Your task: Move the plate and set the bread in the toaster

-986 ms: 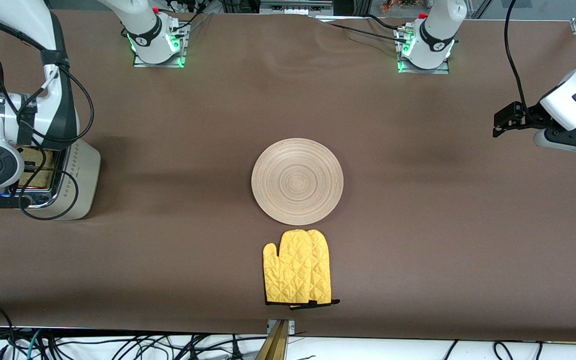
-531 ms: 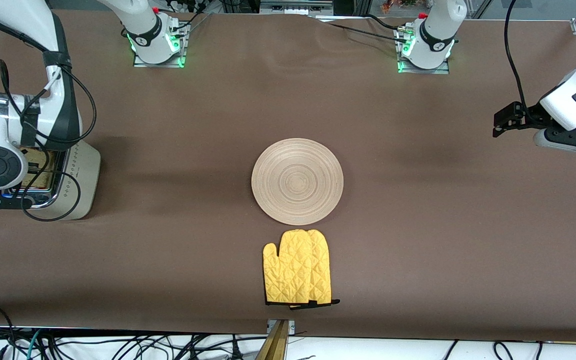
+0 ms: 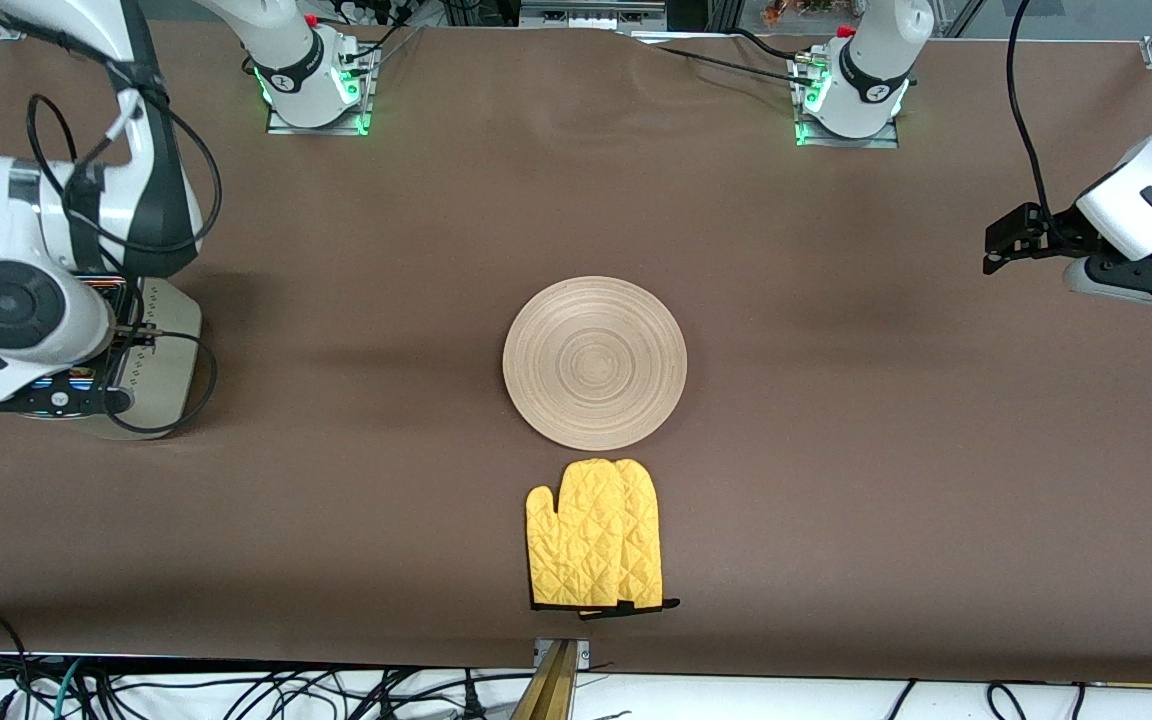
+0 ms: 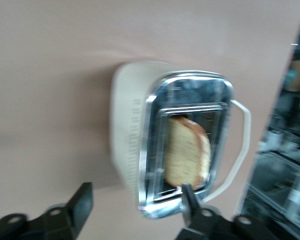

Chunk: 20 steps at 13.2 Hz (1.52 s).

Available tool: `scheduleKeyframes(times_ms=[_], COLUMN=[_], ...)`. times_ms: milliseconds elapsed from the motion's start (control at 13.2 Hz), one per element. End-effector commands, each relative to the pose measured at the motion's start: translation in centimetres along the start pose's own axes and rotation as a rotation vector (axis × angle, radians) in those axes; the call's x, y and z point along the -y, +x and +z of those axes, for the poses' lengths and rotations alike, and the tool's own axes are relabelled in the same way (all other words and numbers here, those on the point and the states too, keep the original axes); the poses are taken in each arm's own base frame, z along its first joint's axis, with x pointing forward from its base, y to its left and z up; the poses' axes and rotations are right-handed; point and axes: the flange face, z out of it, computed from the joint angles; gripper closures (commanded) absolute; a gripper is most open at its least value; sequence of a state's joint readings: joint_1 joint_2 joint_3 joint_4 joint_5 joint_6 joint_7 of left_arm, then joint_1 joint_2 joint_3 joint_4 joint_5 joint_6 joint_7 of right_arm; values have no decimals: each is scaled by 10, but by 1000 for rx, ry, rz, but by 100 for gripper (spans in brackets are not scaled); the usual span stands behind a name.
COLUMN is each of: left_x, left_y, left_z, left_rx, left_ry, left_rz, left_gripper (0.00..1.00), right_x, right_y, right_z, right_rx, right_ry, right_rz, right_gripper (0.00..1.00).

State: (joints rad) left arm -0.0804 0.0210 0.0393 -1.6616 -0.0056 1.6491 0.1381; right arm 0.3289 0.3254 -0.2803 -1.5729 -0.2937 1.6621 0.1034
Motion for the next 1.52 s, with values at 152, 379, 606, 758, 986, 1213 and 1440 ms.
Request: scheduleKeyframes(times_ms=[152, 379, 606, 758, 986, 1213, 1440], left_x=[-1, -1, -4, -3, -5, -7, -7], left_y=[3, 3, 3, 3, 3, 3, 3], left_z=[-7, -7, -7, -6, -6, -6, -7], left_rx=[-1, 1, 1, 2, 4, 4, 2], left_ry=[29, 29, 29, 29, 29, 29, 29], left_rz=[2, 4, 5, 4, 7, 7, 7], left_gripper=[0, 0, 0, 0, 0, 0, 0], right_x=[19, 5, -11, -24, -18, -15, -5], right_y=[-66, -89, -98, -94, -95, -95, -96], right_z=[-112, -132, -142, -146, -150, -153, -157], right_rx=[-155, -146, -111, -108, -112, -123, -124], right_ry=[266, 391, 392, 392, 393, 397, 395], right_rz=[-60, -98, -96, -78, -82, -79, -93], right_gripper=[0, 0, 0, 0, 0, 0, 0])
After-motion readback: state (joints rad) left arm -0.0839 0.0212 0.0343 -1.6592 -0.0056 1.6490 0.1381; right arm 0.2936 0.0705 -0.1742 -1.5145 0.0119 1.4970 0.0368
